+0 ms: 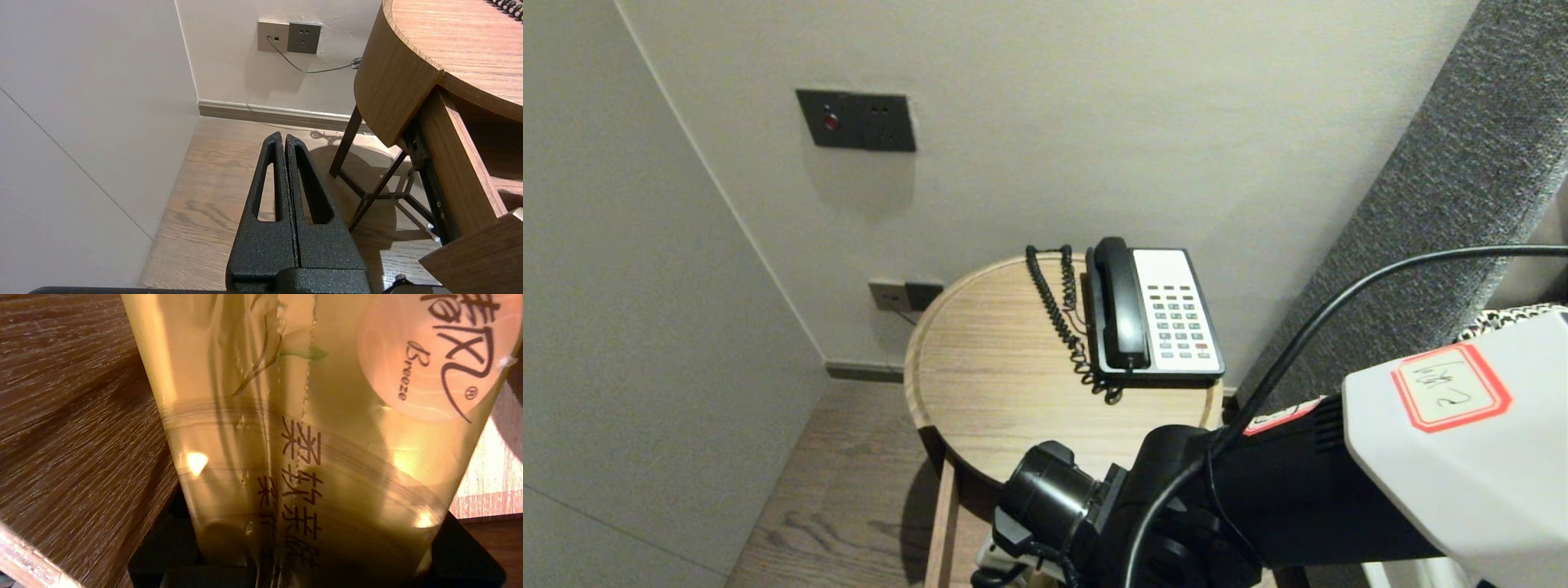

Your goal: Put the tissue on the table in the drawer one by one

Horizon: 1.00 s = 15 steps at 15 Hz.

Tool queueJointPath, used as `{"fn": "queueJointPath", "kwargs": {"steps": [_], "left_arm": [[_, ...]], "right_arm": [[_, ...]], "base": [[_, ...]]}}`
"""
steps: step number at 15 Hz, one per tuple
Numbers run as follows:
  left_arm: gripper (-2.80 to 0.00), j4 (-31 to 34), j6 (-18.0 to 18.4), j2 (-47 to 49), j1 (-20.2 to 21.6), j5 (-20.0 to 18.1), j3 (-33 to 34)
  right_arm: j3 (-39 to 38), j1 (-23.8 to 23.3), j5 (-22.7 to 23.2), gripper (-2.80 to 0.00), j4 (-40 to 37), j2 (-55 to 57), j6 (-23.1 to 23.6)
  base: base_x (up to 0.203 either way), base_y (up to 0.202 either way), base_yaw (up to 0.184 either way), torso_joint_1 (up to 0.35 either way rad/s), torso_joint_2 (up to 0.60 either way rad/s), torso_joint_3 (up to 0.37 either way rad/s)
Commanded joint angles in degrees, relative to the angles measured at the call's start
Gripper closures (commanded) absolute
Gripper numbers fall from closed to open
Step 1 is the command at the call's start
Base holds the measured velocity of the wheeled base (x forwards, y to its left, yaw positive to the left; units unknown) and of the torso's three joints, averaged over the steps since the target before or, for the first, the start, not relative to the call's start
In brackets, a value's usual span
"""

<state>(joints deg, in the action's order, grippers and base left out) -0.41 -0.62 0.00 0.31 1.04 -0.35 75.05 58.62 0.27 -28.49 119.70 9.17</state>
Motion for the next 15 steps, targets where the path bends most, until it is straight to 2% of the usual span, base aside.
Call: {"fn": "queueJointPath", "kwargs": {"steps": [1, 4, 5, 15], "left_arm": [[0.0, -0.02, 0.01, -0.09, 0.04, 0.02, 0.0], [0.0, -0.02, 0.01, -0.09, 0.04, 0.02, 0.0], [0.0, -0.02, 0.01, -0.09, 0.04, 0.02, 0.0], [0.0, -0.02, 0.01, -0.09, 0.04, 0.02, 0.0]], "right_arm": [[0.01, 0.0, 0.08, 0.0, -0.16, 0.62, 0.05], [-0.17, 0.0, 0.0, 0.0, -0.16, 0.62, 0.05], [0.01, 0.0, 0.0, -2.8, -0.16, 0.53, 0.05], [-0.22, 0.0, -0.17, -2.8, -0.78, -3.05, 0.14]], "base": [[0.0, 0.0, 0.0, 0.0, 0.0, 0.0], [0.0, 0.0, 0.0, 0.0, 0.0, 0.0], [0.0, 0.0, 0.0, 0.0, 0.0, 0.0], [0.0, 0.0, 0.0, 0.0, 0.0, 0.0]]}}
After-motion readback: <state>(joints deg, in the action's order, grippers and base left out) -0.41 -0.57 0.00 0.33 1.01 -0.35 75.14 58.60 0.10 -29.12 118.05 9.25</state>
